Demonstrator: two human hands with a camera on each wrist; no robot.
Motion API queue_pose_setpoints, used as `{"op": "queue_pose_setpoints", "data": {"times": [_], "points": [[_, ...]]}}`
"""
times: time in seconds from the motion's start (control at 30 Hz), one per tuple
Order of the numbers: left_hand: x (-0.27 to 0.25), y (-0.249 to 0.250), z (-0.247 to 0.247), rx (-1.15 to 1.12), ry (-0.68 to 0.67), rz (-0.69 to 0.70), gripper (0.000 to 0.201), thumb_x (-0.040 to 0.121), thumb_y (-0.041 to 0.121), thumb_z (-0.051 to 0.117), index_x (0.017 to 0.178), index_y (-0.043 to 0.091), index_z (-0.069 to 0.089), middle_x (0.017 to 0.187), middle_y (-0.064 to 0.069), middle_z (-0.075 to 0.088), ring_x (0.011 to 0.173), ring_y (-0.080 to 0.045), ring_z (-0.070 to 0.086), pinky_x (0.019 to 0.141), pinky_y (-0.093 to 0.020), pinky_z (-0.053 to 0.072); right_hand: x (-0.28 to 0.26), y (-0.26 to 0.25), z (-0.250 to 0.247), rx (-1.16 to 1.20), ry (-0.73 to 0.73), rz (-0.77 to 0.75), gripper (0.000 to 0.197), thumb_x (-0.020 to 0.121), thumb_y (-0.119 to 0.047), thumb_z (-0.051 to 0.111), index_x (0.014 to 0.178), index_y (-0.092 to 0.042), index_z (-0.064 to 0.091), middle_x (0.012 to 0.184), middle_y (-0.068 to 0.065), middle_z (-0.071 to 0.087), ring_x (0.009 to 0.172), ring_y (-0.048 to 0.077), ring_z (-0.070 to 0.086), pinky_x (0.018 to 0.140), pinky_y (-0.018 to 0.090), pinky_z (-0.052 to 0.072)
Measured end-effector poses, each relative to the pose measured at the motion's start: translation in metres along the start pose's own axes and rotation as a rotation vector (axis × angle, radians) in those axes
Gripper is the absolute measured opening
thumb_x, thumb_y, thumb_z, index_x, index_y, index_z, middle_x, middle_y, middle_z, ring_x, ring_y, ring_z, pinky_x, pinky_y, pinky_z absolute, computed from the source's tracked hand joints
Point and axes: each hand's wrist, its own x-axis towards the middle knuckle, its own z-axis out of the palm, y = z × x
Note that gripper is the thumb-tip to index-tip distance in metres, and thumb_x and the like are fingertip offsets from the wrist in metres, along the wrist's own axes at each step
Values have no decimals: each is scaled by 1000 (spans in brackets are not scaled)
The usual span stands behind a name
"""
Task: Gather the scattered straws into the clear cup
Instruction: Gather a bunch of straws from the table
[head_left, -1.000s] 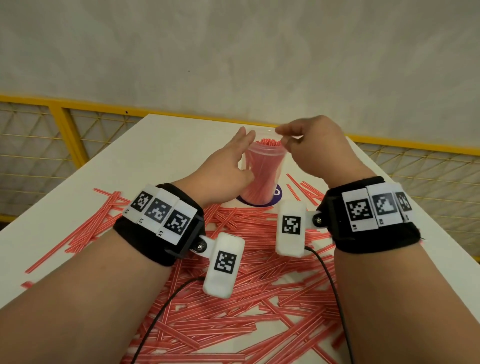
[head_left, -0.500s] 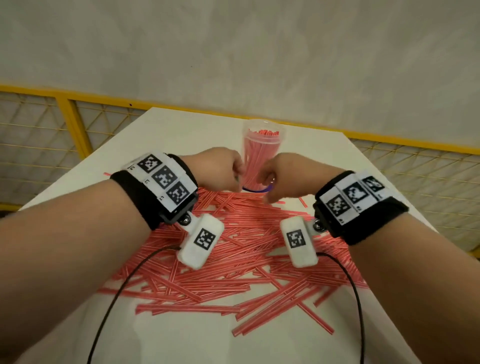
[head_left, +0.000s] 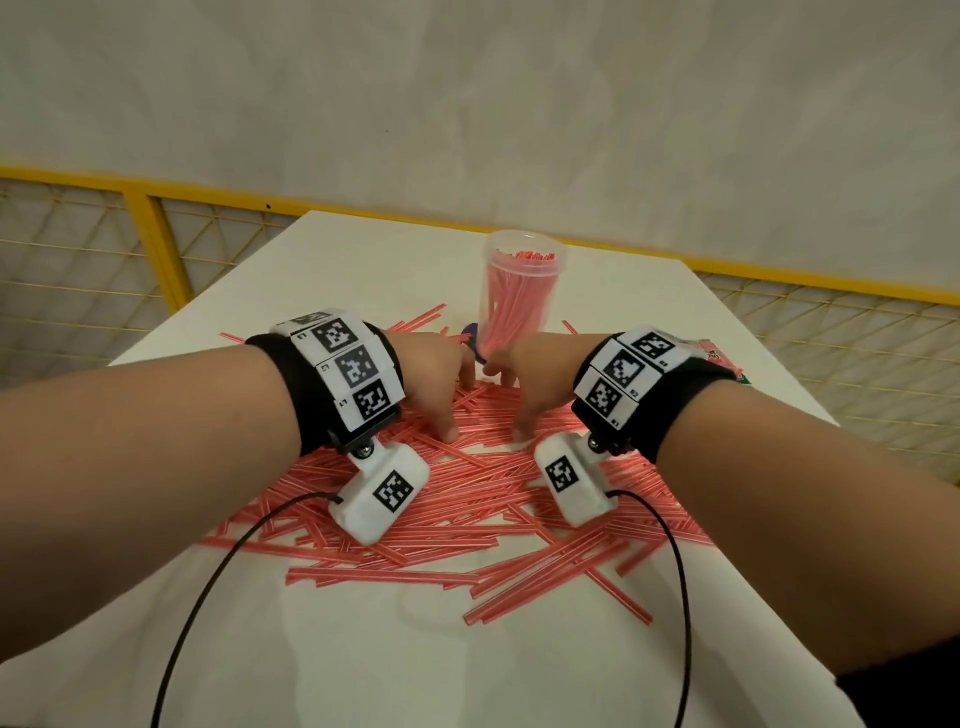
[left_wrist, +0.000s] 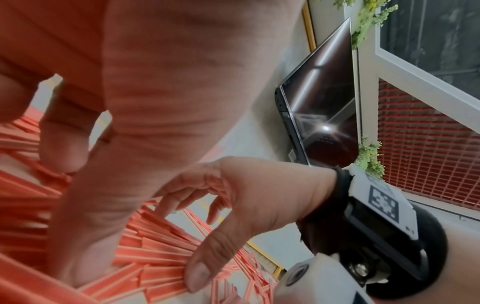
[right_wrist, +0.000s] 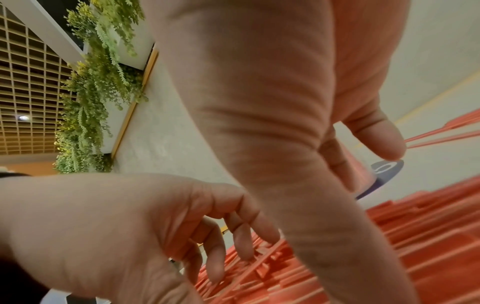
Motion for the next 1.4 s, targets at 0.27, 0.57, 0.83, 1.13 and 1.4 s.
{"op": "queue_pose_setpoints", "data": {"times": [0.27, 0.57, 0.83, 1.13, 1.4], "points": [[4, 6, 5, 45, 75, 30, 72, 81, 47, 73, 137, 8, 49, 128, -6, 61, 113, -24, 58, 87, -29, 46, -4, 7, 7, 28, 55, -38, 71, 74, -33, 81, 137, -18, 50, 130, 0, 59, 117, 20, 55, 101, 37, 44], [7, 9, 4, 27, 82, 67, 66, 85, 46, 69, 138, 11, 50, 132, -4, 58, 117, -22, 56, 92, -30, 43, -6, 15, 16, 0, 91, -67, 66, 78, -41, 75, 137, -19, 52, 126, 0, 61, 111, 20, 57, 90, 29, 43], [11, 9, 4, -12, 122, 85, 56, 85, 39, 71, 132, 13, 54, 126, -3, 62, 112, -20, 58, 85, -25, 41, 1, 13, 18, -41, 155, -76, 52, 79, -28, 75, 127, -19, 59, 112, -2, 64, 92, 14, 52, 76, 25, 38], [13, 0, 5, -31, 98, 25, 68, 76, 33, 81, 135, 16, 52, 126, -2, 60, 112, -20, 58, 89, -29, 47, -1, 12, 19, -42, 110, -52, 34, 87, -16, 62, 121, -14, 58, 112, 4, 63, 91, 18, 55, 77, 28, 42], [13, -9, 5, -160, 136, -3, 67, 70, 31, 85, 129, 23, 52, 107, 3, 56, 98, -19, 58, 85, -34, 50, -4, 12, 21, -86, 62, -21, 30, 94, -11, 49, 123, -12, 51, 117, 9, 60, 104, 26, 57, 83, 32, 44]]}}
